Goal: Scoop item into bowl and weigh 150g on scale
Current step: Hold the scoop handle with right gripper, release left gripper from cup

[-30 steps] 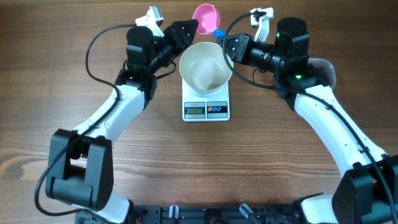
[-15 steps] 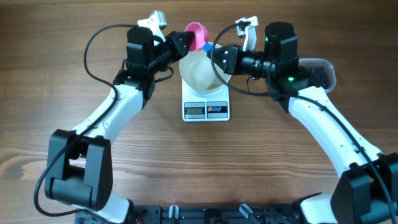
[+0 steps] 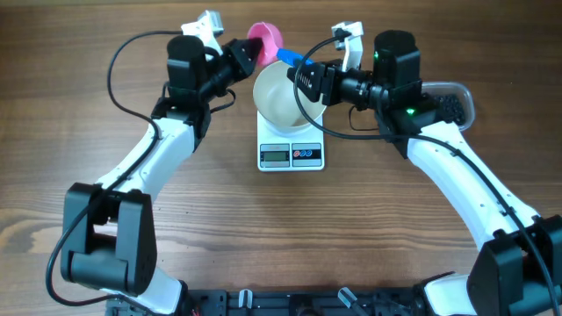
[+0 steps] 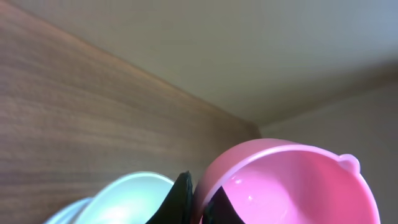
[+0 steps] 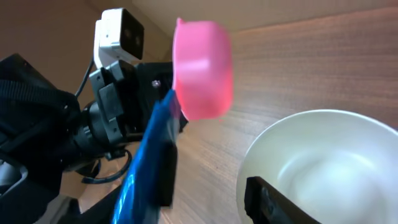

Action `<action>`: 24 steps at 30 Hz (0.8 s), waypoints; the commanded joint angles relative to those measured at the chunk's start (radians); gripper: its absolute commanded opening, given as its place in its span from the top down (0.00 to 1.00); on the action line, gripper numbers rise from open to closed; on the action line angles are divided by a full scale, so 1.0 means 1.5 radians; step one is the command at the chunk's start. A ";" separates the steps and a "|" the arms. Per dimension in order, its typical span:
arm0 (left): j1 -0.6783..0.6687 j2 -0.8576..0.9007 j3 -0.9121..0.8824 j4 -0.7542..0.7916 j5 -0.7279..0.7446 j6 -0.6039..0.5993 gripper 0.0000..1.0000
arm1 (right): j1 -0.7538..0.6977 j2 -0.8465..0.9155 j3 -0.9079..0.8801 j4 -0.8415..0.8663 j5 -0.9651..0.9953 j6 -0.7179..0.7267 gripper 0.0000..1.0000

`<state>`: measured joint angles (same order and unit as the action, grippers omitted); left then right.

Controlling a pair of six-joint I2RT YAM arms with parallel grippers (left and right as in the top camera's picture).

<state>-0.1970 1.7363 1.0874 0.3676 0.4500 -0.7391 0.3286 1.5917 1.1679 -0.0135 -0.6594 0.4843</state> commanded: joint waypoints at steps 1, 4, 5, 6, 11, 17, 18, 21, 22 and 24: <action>0.017 -0.006 -0.001 0.007 -0.039 0.002 0.96 | -0.003 -0.005 0.011 0.024 0.023 -0.007 0.43; 0.025 -0.006 -0.001 -0.019 -0.038 0.039 0.96 | -0.004 -0.005 0.011 0.058 0.013 -0.009 0.41; 0.025 -0.006 -0.001 -0.031 -0.038 0.045 0.96 | -0.004 -0.005 0.011 0.063 0.007 -0.011 0.41; 0.025 -0.006 -0.001 -0.043 -0.034 0.058 0.96 | -0.004 -0.005 0.011 0.063 0.007 -0.020 0.40; 0.025 -0.006 -0.001 -0.081 -0.017 0.087 0.96 | -0.004 -0.005 0.010 0.039 0.011 -0.068 0.40; 0.025 -0.034 0.000 -0.082 0.022 0.089 0.96 | 0.000 -0.005 0.011 0.037 0.010 -0.073 0.47; 0.024 -0.038 -0.001 -0.084 0.022 0.089 0.96 | 0.002 -0.005 0.010 0.038 0.010 -0.073 0.47; 0.018 -0.051 -0.001 -0.105 0.038 0.130 0.96 | 0.006 -0.005 0.011 0.038 0.010 -0.074 0.50; 0.015 -0.053 -0.001 -0.118 0.038 0.146 0.96 | 0.006 -0.005 0.011 0.037 0.010 -0.073 0.51; 0.013 -0.053 -0.001 -0.134 0.037 0.159 0.96 | 0.006 -0.005 0.010 0.033 0.010 -0.073 0.54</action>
<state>-0.1654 1.6882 1.0874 0.1989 0.4786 -0.5854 0.3317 1.5917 1.1679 0.0410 -0.6456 0.3904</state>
